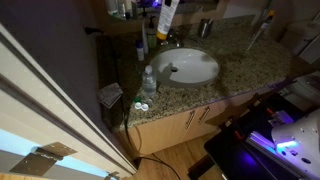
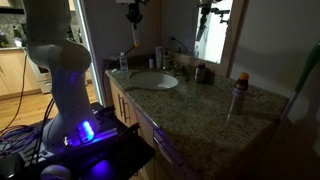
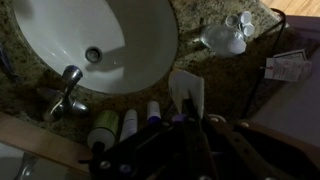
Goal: Move the white tube from the right side to the left side of the sink
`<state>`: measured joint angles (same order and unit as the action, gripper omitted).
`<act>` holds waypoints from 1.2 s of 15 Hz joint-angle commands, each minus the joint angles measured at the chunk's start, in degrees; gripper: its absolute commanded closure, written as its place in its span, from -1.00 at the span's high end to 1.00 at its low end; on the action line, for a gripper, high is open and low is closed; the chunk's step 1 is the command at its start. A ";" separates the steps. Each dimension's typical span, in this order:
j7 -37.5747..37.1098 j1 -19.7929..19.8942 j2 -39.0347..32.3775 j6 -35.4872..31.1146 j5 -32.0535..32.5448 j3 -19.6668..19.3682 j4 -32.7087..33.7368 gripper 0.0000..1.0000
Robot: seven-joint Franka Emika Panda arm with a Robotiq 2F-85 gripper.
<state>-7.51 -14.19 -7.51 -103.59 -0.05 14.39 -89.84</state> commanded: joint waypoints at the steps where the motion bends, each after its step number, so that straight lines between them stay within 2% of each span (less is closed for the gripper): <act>1: -0.28 -0.64 -1.53 0.29 0.05 -0.51 1.84 -0.95; 5: 4.91 -1.11 -5.27 -0.18 -1.76 0.40 3.23 -0.99; 12: 14.33 -5.06 -14.56 -6.00 2.69 1.41 9.12 -0.99; 14: 15.64 -5.52 -17.05 -7.85 2.64 1.32 11.38 -0.99; 15: 13.39 -5.46 -14.07 -6.85 1.92 1.02 7.82 -0.95; 18: 14.29 -5.78 -16.51 -7.42 1.90 0.95 10.18 -0.99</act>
<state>6.80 -19.69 -23.84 -111.31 1.90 15.58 -80.11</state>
